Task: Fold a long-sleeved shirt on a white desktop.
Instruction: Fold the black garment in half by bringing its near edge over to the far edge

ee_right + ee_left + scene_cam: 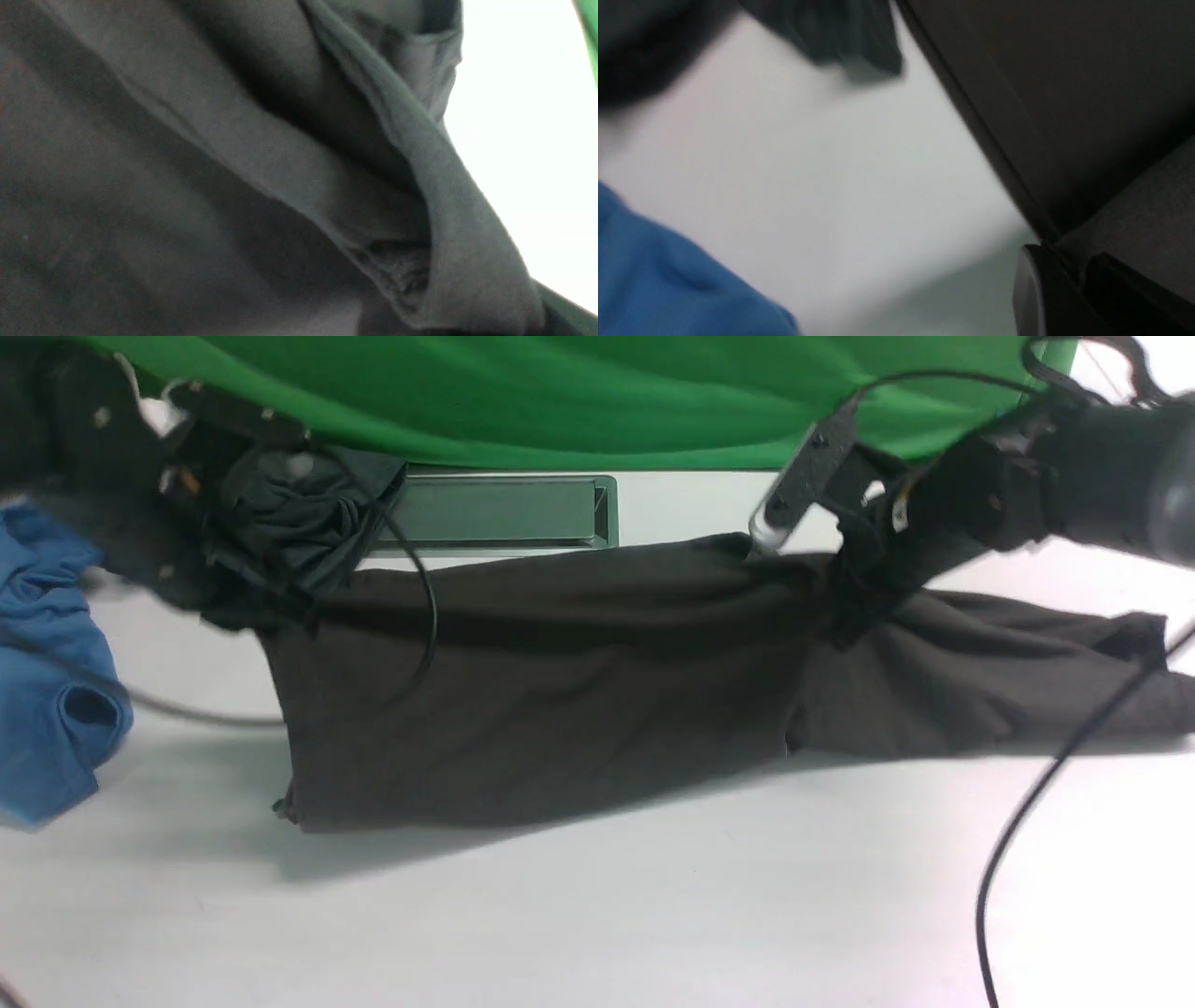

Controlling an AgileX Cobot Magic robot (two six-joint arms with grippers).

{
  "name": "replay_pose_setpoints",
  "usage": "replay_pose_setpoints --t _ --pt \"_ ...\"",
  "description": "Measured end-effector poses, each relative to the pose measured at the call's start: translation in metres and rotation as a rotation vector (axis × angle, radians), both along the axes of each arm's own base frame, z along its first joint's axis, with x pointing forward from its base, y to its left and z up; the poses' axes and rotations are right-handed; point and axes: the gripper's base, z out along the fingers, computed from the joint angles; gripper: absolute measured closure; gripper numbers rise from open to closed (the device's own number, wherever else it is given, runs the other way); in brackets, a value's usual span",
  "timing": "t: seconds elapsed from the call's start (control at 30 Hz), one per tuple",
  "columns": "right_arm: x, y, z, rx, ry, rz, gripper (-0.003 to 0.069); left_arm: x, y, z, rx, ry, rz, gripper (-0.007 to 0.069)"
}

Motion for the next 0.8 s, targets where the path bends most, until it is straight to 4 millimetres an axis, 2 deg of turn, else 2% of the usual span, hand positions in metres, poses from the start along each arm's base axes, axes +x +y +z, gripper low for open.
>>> replay_pose_setpoints --t 0.13,0.27,0.37,0.57,0.63,0.7,0.73,0.77,0.8 --pt "0.024 0.002 -0.004 0.011 -0.027 -0.014 0.0624 0.028 0.002 0.003 0.048 -0.016 -0.01 0.0587" --pt "0.042 0.005 -0.014 0.013 -0.038 -0.017 0.0624 0.047 0.003 0.0 0.071 -0.019 -0.013 0.0587" --pt "0.058 0.007 -0.028 0.026 -0.064 -0.015 0.0624 0.061 0.003 -0.006 0.08 -0.026 -0.01 0.0587" --pt "0.074 0.007 -0.047 0.05 -0.109 -0.007 0.0617 0.083 0.003 -0.025 0.095 -0.076 0.001 0.0587" --pt "0.078 0.006 -0.054 0.064 -0.132 -0.004 0.058 0.091 0.003 -0.033 0.095 -0.103 0.004 0.0587" --pt "0.081 0.007 -0.057 0.076 -0.156 0.002 0.0508 0.095 0.002 -0.04 0.093 -0.119 -0.002 0.0584" --pt "0.082 0.007 -0.058 0.083 -0.167 0.004 0.0464 0.096 0.002 -0.042 0.093 -0.124 -0.005 0.0581" --pt "0.084 0.008 -0.057 0.099 -0.193 0.006 0.0376 0.099 0.002 -0.046 0.093 -0.128 -0.009 0.0573" --pt "0.085 0.009 -0.056 0.114 -0.21 0.004 0.0323 0.1 0.002 -0.049 0.093 -0.129 -0.01 0.0566"
